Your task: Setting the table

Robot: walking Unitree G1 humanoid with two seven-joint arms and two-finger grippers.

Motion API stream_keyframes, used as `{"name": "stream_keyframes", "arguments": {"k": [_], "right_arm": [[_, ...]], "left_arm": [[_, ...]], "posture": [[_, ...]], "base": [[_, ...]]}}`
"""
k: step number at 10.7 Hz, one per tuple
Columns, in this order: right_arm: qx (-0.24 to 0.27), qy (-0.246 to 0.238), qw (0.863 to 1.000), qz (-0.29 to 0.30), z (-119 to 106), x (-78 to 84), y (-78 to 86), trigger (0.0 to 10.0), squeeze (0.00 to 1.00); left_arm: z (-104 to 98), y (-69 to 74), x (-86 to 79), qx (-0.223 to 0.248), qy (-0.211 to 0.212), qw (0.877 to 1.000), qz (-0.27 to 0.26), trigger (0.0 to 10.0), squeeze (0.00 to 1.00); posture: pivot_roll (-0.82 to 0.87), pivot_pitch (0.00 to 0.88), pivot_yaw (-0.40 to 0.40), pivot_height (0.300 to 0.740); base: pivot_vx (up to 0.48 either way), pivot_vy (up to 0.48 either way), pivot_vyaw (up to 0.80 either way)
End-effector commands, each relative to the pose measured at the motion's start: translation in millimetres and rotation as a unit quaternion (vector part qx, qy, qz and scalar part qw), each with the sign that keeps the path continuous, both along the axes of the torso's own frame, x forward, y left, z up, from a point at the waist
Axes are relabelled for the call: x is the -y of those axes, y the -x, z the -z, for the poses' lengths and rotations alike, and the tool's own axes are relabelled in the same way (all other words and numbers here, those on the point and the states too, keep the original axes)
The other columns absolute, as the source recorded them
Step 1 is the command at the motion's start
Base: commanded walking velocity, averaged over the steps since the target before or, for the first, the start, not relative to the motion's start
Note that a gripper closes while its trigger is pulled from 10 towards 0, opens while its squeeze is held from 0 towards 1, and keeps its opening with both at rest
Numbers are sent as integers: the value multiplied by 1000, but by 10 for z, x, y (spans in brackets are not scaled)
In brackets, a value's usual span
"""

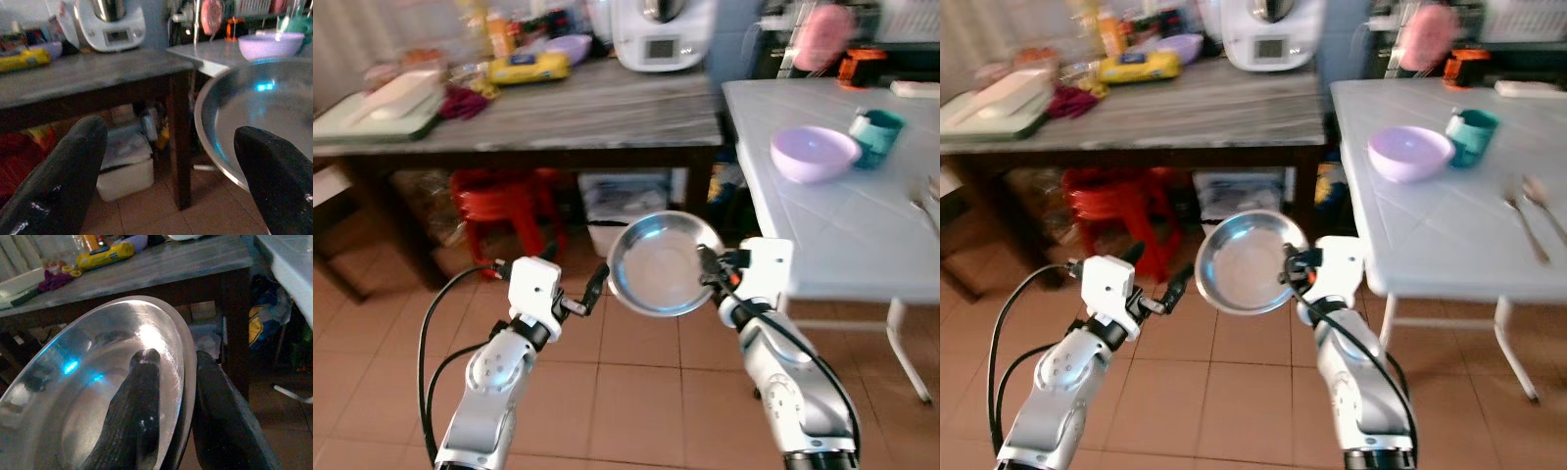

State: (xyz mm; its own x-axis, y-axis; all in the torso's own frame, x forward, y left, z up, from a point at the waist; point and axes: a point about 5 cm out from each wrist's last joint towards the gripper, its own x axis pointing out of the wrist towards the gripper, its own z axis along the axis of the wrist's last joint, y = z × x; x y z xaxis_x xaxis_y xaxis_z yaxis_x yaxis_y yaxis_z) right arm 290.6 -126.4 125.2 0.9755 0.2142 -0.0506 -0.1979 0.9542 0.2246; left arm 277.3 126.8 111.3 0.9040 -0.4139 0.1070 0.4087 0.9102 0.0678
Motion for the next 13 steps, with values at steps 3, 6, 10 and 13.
{"name": "stream_keyframes", "arguments": {"k": [3, 6, 10, 13], "right_arm": [[18, -1, 1000, -14, -69, -95, 4, 10000, 0], [18, 3, 1000, -12, -66, -63, 4, 10000, 0], [24, 9, 1000, -12, -83, -42, 5, 10000, 0], [26, 11, 1000, -13, -90, -52, 0, 10000, 0]], "left_arm": [[35, -3, -77, -1, -10, 1000, -23, 10000, 0], [21, -42, -153, -7, 16, 998, -63, 10000, 0], [-12, -56, -139, 0, 24, 999, -49, 10000, 0], [-4, -36, -103, 0, 29, 999, -42, 10000, 0]], "posture": [[-86, 48, 58, 740], [-93, 48, 55, 740], [-97, 47, 50, 740], [-95, 45, 46, 740]], "base": [[0, 480, 0], [0, 160, 0], [68, 0, 0], [389, 0, 0]]}}
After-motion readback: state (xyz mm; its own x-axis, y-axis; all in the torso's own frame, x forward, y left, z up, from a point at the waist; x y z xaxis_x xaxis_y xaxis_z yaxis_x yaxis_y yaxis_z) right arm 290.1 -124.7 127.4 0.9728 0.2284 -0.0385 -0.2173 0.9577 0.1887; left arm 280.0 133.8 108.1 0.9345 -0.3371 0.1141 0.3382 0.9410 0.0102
